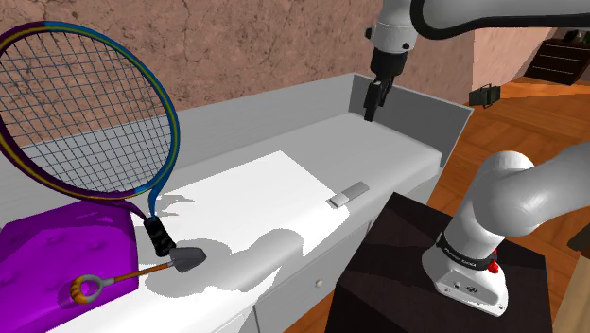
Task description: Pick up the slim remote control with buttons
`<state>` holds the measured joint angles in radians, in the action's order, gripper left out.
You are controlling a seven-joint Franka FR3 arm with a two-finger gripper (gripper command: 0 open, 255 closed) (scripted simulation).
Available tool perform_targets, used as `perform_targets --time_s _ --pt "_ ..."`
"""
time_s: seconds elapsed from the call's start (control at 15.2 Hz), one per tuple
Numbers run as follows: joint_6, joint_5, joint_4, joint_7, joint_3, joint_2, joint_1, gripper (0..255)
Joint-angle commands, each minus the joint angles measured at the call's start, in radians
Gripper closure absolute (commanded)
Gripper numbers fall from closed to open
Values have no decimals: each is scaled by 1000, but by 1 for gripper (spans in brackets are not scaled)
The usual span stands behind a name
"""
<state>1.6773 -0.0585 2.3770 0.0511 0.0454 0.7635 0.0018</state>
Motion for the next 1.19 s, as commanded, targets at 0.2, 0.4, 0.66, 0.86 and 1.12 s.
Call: perform_targets --time_s 0.2,0.4,0.66,0.86,1.12 --pt "86 -25 96 102 -53 9 12 0" --pt "176 -55 180 205 -109 2 20 0" --pt "305 -97 271 343 -188 -38 25 0" --pt "409 -130 322 448 -250 -94 28 0" --pt "559 -166 365 592 -337 -205 37 0"
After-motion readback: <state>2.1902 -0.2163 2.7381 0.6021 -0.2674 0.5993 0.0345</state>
